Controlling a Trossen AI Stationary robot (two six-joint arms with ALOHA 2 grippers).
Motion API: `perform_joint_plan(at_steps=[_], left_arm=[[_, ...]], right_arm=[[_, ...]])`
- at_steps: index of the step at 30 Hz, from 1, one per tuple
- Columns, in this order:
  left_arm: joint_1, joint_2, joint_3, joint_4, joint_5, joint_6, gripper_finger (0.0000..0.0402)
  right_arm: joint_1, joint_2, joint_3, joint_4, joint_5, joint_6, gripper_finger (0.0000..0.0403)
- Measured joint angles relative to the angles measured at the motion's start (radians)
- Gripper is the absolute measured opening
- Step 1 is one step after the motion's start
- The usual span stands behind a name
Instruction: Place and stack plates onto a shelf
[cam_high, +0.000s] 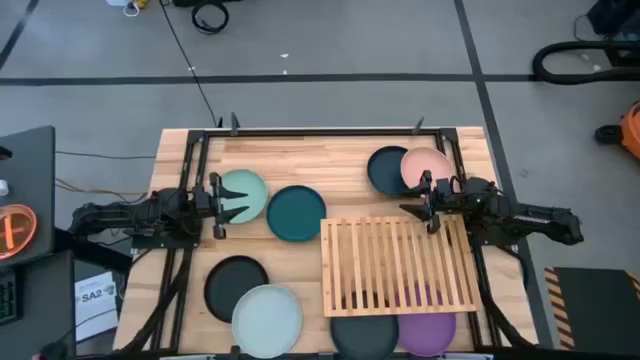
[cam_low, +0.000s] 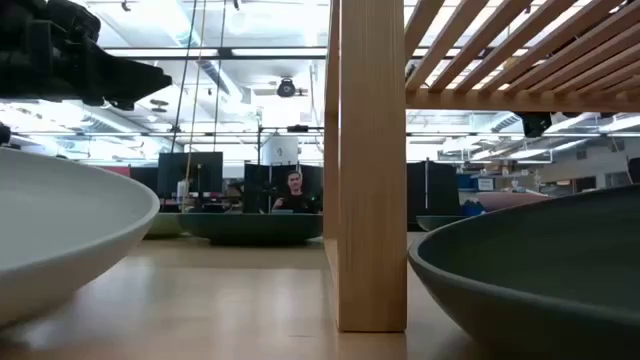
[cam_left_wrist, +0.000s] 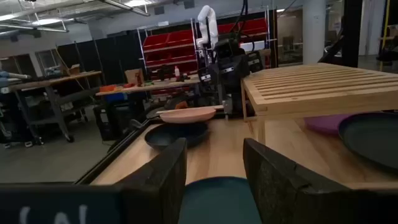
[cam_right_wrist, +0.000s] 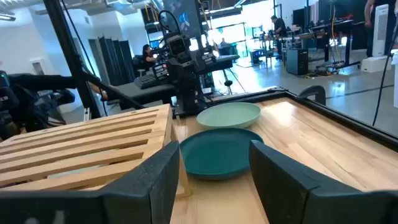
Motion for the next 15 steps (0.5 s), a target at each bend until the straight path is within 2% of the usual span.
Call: perform_joint_plan(at_steps=[15], left_arm=[[0.000, 0.005, 0.000, -0.003, 0.000, 0.000, 0.0165]], right_arm=[[0.000, 0.000, 0.000, 0.000, 0.000, 0.000, 0.0199]])
